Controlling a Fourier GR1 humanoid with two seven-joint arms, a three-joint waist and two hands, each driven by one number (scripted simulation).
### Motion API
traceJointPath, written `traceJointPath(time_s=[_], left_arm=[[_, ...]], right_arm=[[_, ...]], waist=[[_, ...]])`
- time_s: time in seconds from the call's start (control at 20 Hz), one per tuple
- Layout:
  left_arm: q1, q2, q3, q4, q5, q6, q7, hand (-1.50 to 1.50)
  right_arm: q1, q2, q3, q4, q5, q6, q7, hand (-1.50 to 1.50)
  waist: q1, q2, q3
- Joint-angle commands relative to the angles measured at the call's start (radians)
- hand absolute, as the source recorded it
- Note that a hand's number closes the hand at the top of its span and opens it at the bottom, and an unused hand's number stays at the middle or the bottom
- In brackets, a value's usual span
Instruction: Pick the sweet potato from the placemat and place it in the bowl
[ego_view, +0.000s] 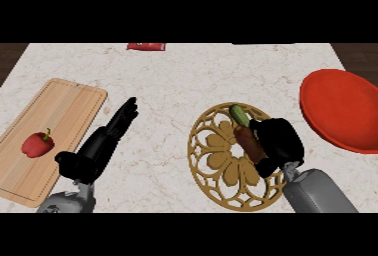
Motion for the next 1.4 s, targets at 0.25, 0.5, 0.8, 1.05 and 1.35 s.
traceJointPath(time_s=[0.25,0.5,0.8,1.05,1.35], left_arm=[[0.027,0.014,0.021,-0.037,0.019,-0.014,0.019,0.00],[-0.005,0.013,0.021,0.017,0.016,-0.040,-0.011,0.00],[-0.038,-0.034,0.005,0.075,-0.024,-0.024,-0.035,0.00],[0.014,-0.048,-0.027,0.049,-0.059,-0.010,-0.063,0.00],[-0.032,-0.055,-0.002,0.065,-0.051,-0.017,-0.058,0.00]], right_arm=[[0.076,-0.040,-0.208,-0.387,-0.125,-0.133,-0.010,1.50],[0.076,-0.032,-0.396,-0.432,-0.310,-0.163,-0.061,1.50],[0.031,-0.118,-0.573,-0.293,-0.366,-0.114,-0.112,1.50],[-0.029,-0.155,-0.590,-0.051,-0.209,-0.295,-0.230,1.50],[-0.084,-0.201,-0.677,0.221,-0.182,-0.477,-0.403,1.50]], waist=[[-0.002,-0.003,0.000],[0.011,0.007,0.000],[0.022,0.010,0.000],[0.037,0.012,0.001],[0.035,0.012,0.001]])
